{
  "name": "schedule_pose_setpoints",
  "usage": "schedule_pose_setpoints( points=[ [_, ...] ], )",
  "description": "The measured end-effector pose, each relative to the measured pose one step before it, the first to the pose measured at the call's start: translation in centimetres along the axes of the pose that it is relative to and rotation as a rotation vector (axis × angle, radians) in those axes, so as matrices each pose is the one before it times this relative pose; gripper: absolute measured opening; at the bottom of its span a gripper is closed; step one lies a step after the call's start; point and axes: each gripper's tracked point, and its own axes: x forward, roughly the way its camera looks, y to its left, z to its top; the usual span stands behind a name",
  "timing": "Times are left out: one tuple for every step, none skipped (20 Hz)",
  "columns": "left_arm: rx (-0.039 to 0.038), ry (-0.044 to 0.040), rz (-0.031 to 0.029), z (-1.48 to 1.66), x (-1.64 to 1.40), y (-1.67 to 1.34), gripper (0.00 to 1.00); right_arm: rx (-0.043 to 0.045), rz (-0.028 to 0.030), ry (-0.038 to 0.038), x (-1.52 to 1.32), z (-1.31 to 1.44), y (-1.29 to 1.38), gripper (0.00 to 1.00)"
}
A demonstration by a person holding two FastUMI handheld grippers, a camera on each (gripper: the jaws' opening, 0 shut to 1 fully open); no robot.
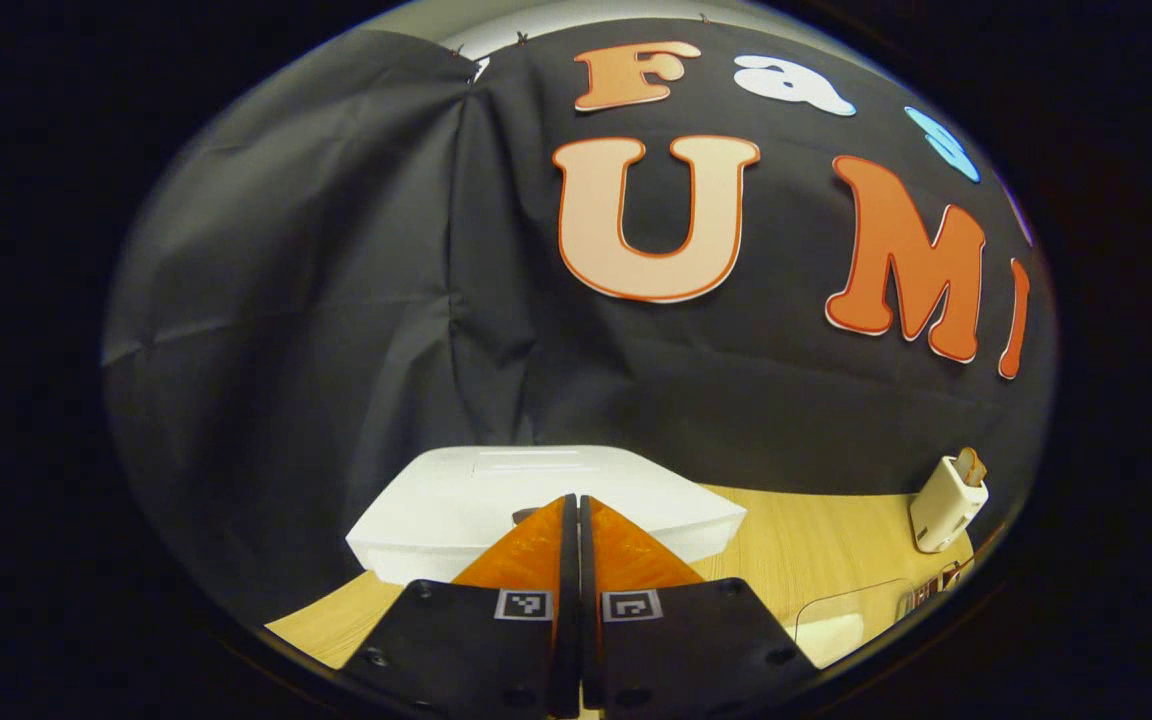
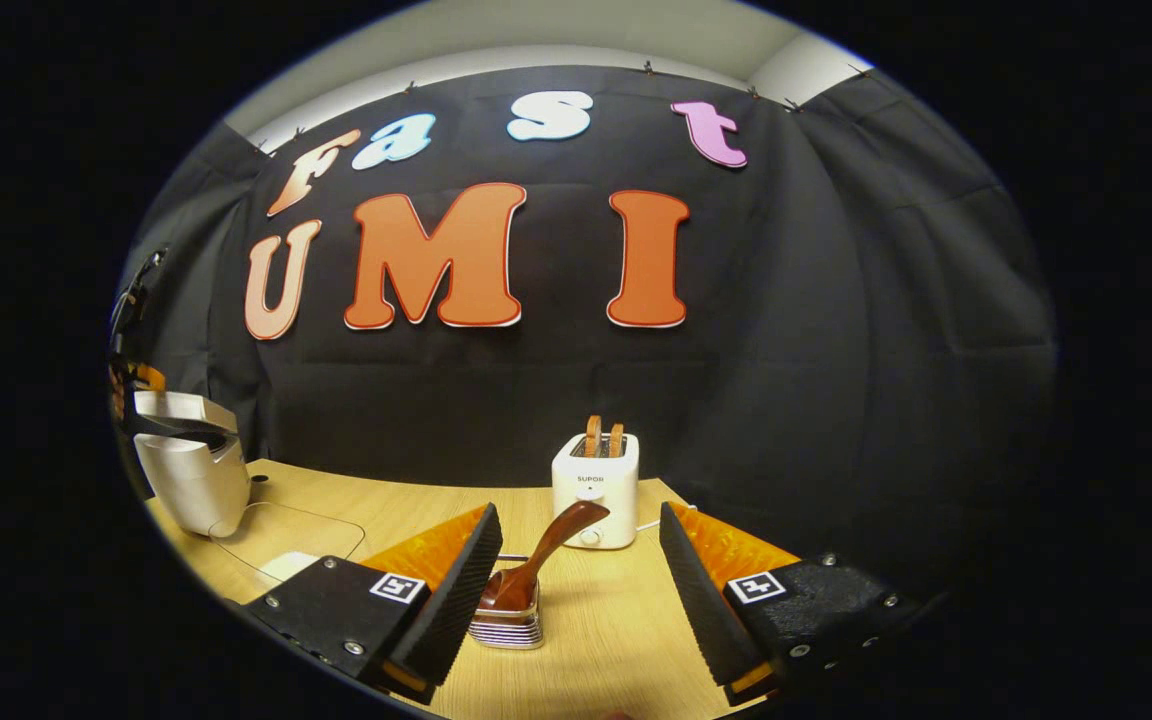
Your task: Close the left gripper, press the button to open the rice cooker; take a wooden spoon from the chopstick holder with the right hand, scoop a spoonful of rice and pour it into the rice cooker, then put the wooden spoon back into the chopstick holder.
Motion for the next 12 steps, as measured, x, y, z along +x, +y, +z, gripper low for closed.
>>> schedule_pose_setpoints(
  points=[
    [-0.00078,-0.00865,-0.01941,0.487,-0.491,-0.622,0.04,0.00838,0.00173,0.01472,0.354,-0.444,-0.027,0.94],
    [0.01001,-0.01152,-0.01678,0.233,-0.719,-0.74,0.05,0.01214,0.00535,0.01435,0.394,-0.42,0.015,0.93],
    [0.01911,-0.01739,-0.00462,0.366,-0.55,-0.324,0.04,0.01713,0.00689,0.01482,0.362,-0.454,-0.002,0.94],
    [0.02431,-0.01467,-0.00046,0.247,-0.381,-0.492,0.04,0.02275,0.00909,0.01521,0.527,-0.441,0.028,0.93],
    [0.01873,-0.01275,-0.00159,0.077,-0.235,-0.428,0.04,0.02364,0.00937,0.01817,0.521,-0.5,0.292,0.93],
    [0.01528,-0.00842,-0.01098,0.081,-0.265,-0.656,0.04,0.02298,0.00921,0.01854,0.526,-0.396,0.205,0.92],
    [0.01021,-0.00666,-0.01246,-0.013,-0.524,-0.571,0.04,0.02242,0.01446,0.01391,0.343,-0.448,0.133,0.92],
    [0.00596,-0.01036,-0.01147,0.267,-0.11,-0.395,0.04,0.0223,0.01294,0.01199,0.306,-0.282,0.133,0.92],
    [0.00712,-0.01205,-0.00822,0.314,-0.344,-0.409,0.04,0.01594,0.01543,0.00632,0.62,-0.384,0.17,0.92],
    [0.00592,-0.01255,-0.00917,0.134,-0.351,-0.347,0.04,0.00771,0.00824,-0.01203,0.93,-0.123,-0.064,0.91],
    [-0.00034,-0.01009,-0.01189,0.133,-0.219,-0.391,0.04,0.00508,-0.01913,0.01779,0.993,-0.637,-0.509,0.91],
    [-0.00374,-0.01181,-0.01179,0.174,0.114,-0.35,0.04,0.00978,-0.0049,0.01539,0.558,-0.613,-0.308,0.9]
  ],
)
